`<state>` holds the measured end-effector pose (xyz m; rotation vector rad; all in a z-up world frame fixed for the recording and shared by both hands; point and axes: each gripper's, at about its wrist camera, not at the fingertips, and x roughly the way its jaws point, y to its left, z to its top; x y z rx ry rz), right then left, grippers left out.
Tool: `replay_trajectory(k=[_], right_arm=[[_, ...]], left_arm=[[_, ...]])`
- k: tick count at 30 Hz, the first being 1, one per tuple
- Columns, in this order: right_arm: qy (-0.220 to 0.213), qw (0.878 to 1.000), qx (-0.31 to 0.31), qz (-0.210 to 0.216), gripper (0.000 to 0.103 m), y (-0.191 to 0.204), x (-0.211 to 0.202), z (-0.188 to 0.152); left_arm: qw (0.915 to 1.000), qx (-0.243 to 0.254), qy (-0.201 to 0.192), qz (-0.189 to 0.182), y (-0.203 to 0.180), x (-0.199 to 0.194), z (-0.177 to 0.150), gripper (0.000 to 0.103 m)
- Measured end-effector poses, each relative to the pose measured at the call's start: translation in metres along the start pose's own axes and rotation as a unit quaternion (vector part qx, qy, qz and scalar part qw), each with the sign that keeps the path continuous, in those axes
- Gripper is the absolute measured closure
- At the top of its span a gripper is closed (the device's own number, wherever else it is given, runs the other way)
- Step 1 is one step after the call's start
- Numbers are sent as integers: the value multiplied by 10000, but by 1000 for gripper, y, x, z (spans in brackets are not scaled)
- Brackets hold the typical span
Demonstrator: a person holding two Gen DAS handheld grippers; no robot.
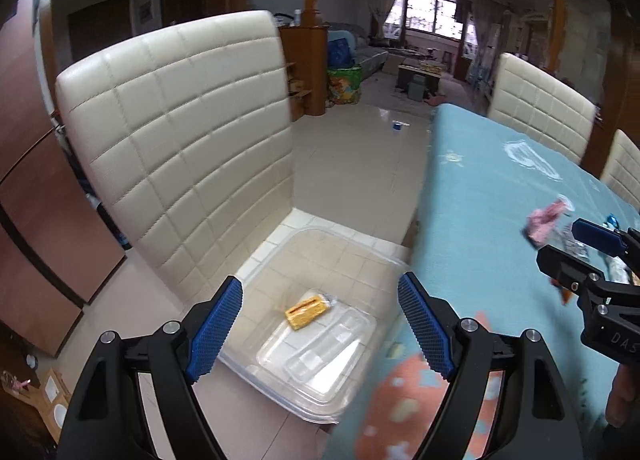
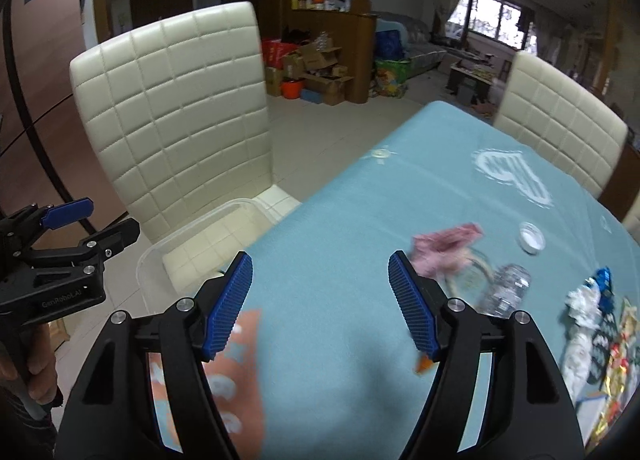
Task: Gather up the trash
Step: 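Move both tools back over the table toward the remaining trash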
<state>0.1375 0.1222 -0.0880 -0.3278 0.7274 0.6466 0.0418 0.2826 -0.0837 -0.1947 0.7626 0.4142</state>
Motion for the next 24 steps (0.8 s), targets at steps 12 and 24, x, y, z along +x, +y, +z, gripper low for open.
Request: replay_trajectory(k=[12,24], right_arm=[[-272,9889,938,-1124,29,-119,-91,-75],[118,9592,2021,-1973,38,-242,-141,-176]], left_arm=[[9894,1133,-72,-910,-139,-37,-14,25],[9552,2375,130,-1763,-303,-64,-53,25]])
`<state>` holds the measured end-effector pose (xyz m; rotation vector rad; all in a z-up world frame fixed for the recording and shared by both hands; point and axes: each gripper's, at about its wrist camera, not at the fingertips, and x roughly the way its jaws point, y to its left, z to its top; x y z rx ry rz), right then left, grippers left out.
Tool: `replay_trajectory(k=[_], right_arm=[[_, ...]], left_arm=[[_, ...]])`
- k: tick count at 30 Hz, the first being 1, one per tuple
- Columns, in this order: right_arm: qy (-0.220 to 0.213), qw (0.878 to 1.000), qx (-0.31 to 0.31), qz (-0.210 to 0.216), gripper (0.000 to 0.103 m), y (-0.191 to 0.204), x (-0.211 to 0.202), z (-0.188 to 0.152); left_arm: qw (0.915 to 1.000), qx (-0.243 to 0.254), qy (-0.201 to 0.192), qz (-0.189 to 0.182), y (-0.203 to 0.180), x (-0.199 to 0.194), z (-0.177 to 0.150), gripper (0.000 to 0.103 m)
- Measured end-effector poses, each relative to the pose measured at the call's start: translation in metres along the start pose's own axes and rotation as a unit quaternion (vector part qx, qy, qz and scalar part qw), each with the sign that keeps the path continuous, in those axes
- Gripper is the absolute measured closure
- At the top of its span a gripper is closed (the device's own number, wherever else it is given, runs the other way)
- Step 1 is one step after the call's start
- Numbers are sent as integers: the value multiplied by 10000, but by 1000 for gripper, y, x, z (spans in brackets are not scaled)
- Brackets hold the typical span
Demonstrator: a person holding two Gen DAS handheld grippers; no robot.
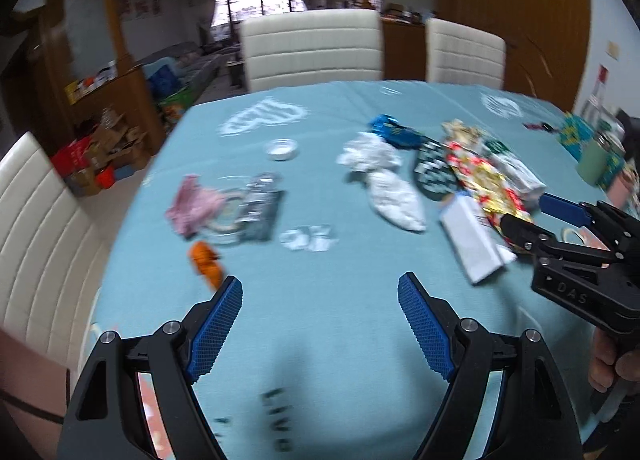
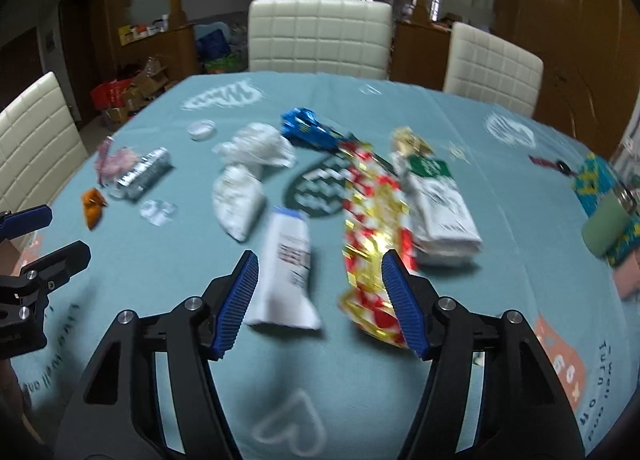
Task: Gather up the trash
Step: 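Move both tools back over the table toward the remaining trash, then grasp the red-and-gold wrapper with the right tool while the left tool grasps the white paper carton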
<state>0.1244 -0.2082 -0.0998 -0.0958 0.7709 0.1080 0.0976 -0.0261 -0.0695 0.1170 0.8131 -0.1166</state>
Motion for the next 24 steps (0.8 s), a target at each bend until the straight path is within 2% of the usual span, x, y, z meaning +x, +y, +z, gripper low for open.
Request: replay_trajectory(k=[2,7,11,16,19,21,24], right_arm=[[92,9999,95,-1,38,-17,2,-7],[252,9994,210,84,38,-39,11,-17],[382,9989,186,189,38,-47,24,-22],[484,9979,248,355,38,-54,39,-24],[575,9969,334,420,40,-60,47,-24],[538,9966,336,529,42,-62,46,-23],[535,9968,214,556,54,-58,47,-23]], left_arm=[[9997,175,64,-177,-25,6,3,25],[9985,260,216,-429,-58,19,15,25],[9986,223,274,-395,-80,31,23,25],[9977,289,535,-302,-99,56,33,25],[9971,135,676,-321,-103,69,35,25],[9966,2,759,-324,-102,77,37,25],[9942,-140,955,-478,-99,88,36,25]])
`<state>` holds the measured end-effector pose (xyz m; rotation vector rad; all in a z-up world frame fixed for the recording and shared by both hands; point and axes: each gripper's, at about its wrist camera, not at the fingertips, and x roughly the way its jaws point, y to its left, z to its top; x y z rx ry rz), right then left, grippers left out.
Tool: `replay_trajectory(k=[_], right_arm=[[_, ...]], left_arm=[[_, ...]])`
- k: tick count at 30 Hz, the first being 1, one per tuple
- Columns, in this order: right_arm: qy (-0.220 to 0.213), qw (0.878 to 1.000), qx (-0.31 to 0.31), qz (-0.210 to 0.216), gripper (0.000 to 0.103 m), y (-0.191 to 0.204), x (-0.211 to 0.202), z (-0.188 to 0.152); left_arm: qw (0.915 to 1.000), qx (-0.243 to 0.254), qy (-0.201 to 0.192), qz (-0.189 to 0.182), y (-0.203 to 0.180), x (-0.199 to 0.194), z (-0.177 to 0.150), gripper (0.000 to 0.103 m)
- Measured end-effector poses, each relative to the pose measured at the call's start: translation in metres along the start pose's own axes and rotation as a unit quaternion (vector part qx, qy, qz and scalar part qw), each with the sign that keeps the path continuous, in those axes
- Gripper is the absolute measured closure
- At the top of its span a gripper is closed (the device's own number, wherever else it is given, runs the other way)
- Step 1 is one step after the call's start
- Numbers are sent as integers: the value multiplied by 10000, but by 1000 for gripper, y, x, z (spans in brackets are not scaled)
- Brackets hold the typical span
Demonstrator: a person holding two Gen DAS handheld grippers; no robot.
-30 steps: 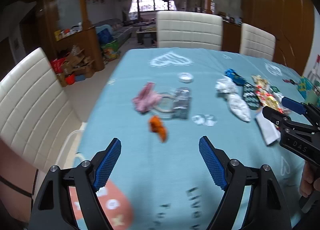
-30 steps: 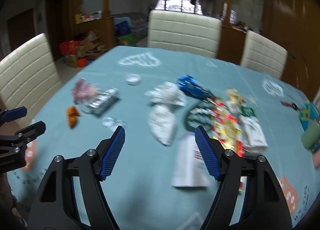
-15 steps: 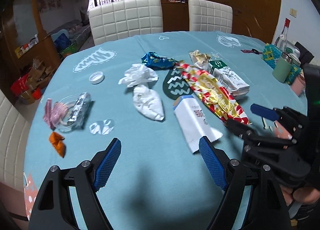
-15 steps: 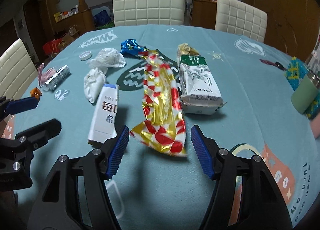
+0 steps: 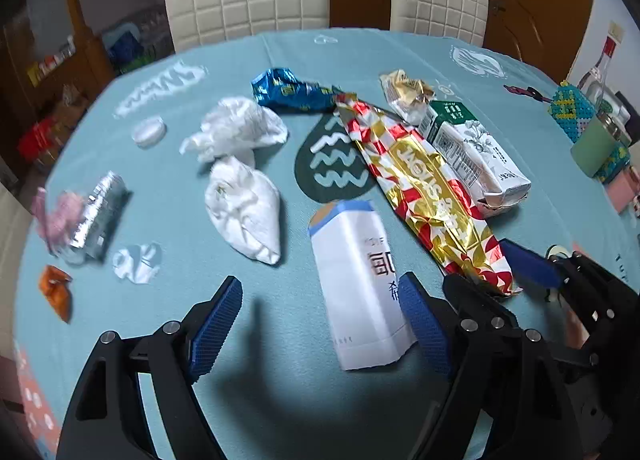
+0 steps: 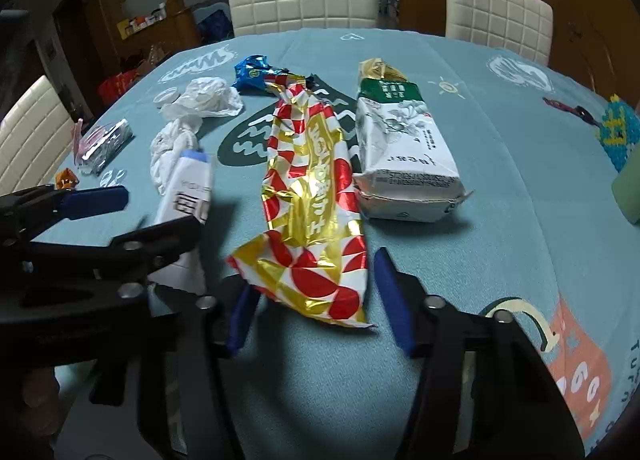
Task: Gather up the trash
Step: 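Grasp the red-and-gold wrapper with the right tool while the left tool grasps the white paper carton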
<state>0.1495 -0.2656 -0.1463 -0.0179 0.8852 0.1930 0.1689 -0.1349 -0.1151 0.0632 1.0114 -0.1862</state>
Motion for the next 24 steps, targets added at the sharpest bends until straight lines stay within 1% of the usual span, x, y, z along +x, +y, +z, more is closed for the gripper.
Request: replay_trajectory(k=[3,4,5,6,7,8,10,12,14,19,24], right_arm=[[-22,9998,-180,32,58,6,-1,0],[-45,9998,-215,36,61,8,-2,-1],[-93,9997,-244,33,63,8,-4,-1],[-117,9996,-273,22,70,9,-5,-1],[-161,9994,-293,-15,74,10,-7,-1],[-182,9994,-306,-32,75,11,-8,-1],[-201,9993,-327,-50,80,13,-8,-1],[-251,9993,-271,-8,83,13,-11,-1],[-359,9990,-274,-60,84,16,-17,0],[-531,9974,-436,-211,85,32,-31,2],[-636,9956,-651,-201,85,54,-43,6]], left_arm=[[9995,-157,196,-183,6,8,-2,25],[9994,-206,192,-207,9,8,-3,30],[9994,-206,161,-212,9,7,-3,42],[9994,-197,158,-245,9,6,-3,49],[9992,-186,176,-301,9,5,-4,61],[9989,-171,195,-381,9,3,-4,69],[9990,-106,172,-397,7,-1,-6,70],[9992,-17,102,-398,6,-7,-9,71],[9990,21,22,-448,7,-15,-11,71],[9984,80,-362,-433,16,-42,-16,71],[9969,33,-749,-228,36,-66,-22,71]])
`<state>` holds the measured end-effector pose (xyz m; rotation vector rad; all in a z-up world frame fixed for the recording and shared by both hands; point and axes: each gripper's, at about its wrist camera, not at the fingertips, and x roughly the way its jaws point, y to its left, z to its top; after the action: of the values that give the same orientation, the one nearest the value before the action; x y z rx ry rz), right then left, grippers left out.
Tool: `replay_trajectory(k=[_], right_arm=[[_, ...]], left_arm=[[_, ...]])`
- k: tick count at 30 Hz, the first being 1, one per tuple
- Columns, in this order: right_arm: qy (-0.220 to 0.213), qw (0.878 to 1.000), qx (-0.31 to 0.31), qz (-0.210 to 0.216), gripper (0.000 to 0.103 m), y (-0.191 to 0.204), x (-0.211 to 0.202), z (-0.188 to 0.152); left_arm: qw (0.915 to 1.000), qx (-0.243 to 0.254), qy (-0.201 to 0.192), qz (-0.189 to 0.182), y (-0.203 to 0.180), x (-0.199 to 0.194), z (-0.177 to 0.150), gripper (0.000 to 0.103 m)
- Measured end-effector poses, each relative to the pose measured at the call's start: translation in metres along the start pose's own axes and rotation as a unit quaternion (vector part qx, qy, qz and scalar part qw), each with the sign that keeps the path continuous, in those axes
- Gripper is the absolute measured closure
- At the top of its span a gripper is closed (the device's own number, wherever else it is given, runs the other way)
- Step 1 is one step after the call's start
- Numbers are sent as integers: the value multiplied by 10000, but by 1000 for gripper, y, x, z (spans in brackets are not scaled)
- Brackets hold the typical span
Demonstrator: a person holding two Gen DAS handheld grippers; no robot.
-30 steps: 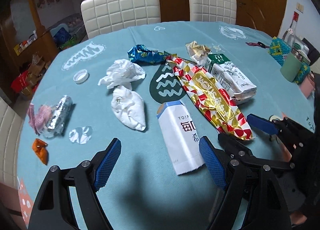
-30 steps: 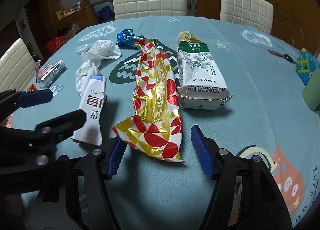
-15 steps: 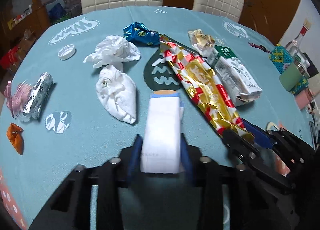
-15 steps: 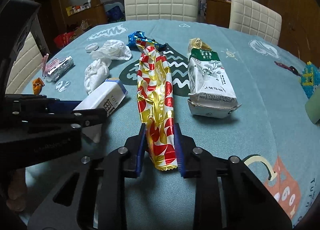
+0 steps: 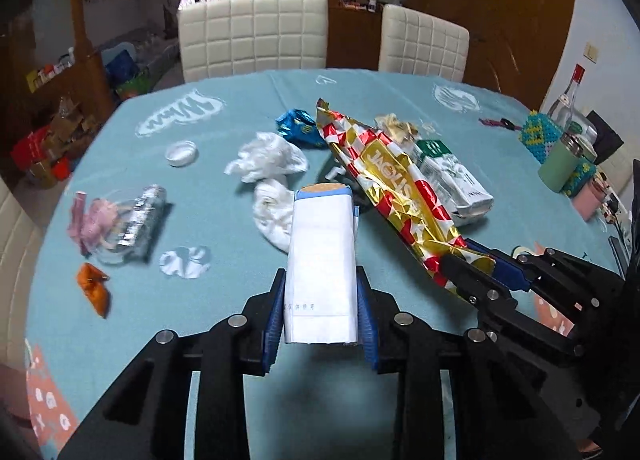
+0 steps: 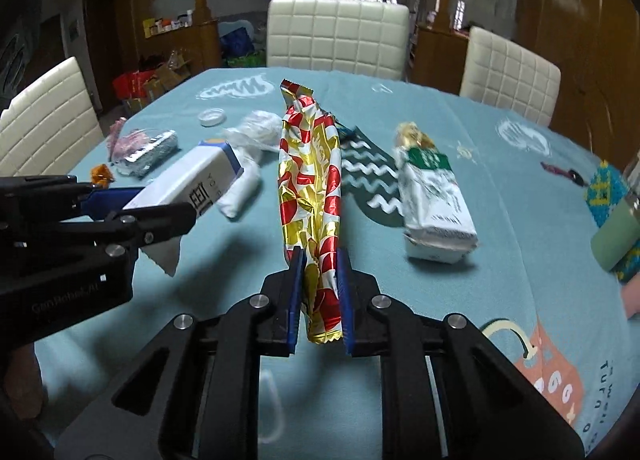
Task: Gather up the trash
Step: 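Grasp the red-and-gold wrapper with the right tool while the left tool grasps the white paper carton, then carry the red-and-gold wrapper with the right tool while the left tool carries the carton to the bin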
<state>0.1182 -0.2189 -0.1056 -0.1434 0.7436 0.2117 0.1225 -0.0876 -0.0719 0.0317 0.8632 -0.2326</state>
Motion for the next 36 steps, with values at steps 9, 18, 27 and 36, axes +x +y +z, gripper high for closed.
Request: replay_trajectory(k=[9,18,27,36], right_arm=[[-119,9983,-552,172,85,64,-8,19],[-272,9918,-1177,420,85,146,-13,38],[-305,9810,-1757,758,85,225,-5,52],[-321,9676,-2244,1114,85,293,7,62]], left_arm=[[9983,-502,-239,187,65,-29,-14,71],[9923,-1020,-490,498,138,-60,-35,71],[9817,-1606,-552,858,208,-81,-62,71],[9700,-1998,-572,1264,259,-95,-84,71]])
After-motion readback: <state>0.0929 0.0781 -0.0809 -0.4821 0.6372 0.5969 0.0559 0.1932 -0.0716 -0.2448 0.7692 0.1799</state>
